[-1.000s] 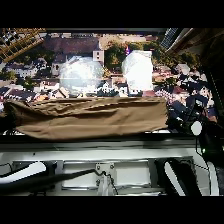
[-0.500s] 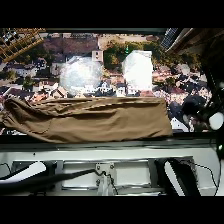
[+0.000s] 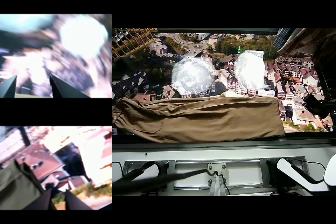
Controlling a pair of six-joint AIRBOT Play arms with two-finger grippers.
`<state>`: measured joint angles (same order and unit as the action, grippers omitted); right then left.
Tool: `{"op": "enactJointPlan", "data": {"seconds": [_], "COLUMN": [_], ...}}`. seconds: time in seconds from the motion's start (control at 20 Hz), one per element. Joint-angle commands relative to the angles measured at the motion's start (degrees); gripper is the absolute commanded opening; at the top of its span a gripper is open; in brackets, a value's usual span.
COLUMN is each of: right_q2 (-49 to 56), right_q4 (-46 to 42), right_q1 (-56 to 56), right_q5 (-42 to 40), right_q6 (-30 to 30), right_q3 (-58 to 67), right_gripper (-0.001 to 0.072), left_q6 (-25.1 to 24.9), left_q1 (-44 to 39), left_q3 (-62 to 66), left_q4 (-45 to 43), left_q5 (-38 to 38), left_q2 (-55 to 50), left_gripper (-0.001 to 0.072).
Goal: Fold the clothes and pants, and hang the long-sleeved shirts on hangers.
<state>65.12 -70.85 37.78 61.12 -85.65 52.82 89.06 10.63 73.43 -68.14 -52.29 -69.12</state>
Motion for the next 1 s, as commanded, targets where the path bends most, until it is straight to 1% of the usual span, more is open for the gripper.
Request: {"op": "enactJointPlan", "data": {"seconds": [0.0,0.05,0.1,0.15,0.2,0.3,0.45,0.65,0.95], "right_q2": [3.02,3.76,4.92,6.51,7.96,9.97,12.02,15.28,18.75], "right_q4": [3.34,5.16,6.32,7.1,8.26,9.6,11.93,13.51,15.17], "right_q1": [1.44,1.46,1.46,1.44,1.44,1.44,1.46,1.44,1.44], "right_q5": [2.43,4.42,7.26,10.38,11.39,10.8,11.41,12.5,13.0], "right_q6": [5.33,8.59,12.22,16.92,19.85,22.27,27.15,29.86,32.22], "right_q3": [0.35,0.35,0.35,0.33,0.07,-0.13,-0.13,-0.13,-0.13], "right_gripper": [0.023,0.0389,0.0435,0.0436,0.0429,0.0428,0.0429,0.0429,0.0429], "left_q6": [-6.71,-7.19,-8.37,-8.57,-8.57,-8.55,-8.28,-8.33,-8.33], "left_q1": [-19.8,-24.79,-29.79,-33.88,-37.83,-43.87,-49.24,-50.88,-50.64], "left_q3": [0.02,0.02,0.02,0.02,0.02,0.02,0.02,0.02,0.02], "left_q4": [1.36,1.33,1.33,1.33,1.36,1.36,1.42,5.22,5.44], "left_q5": [-0.17,0.11,0.61,1.42,2.32,3.04,3.45,5.2,5.2], "left_q2": [-0.83,-1.53,-2.54,-3.65,-5.01,-7.5,-9.88,-10.64,-10.88], "left_gripper": [0.0414,0.0414,0.0413,0.0414,0.0414,0.0414,0.0414,0.0413,0.0414]}}
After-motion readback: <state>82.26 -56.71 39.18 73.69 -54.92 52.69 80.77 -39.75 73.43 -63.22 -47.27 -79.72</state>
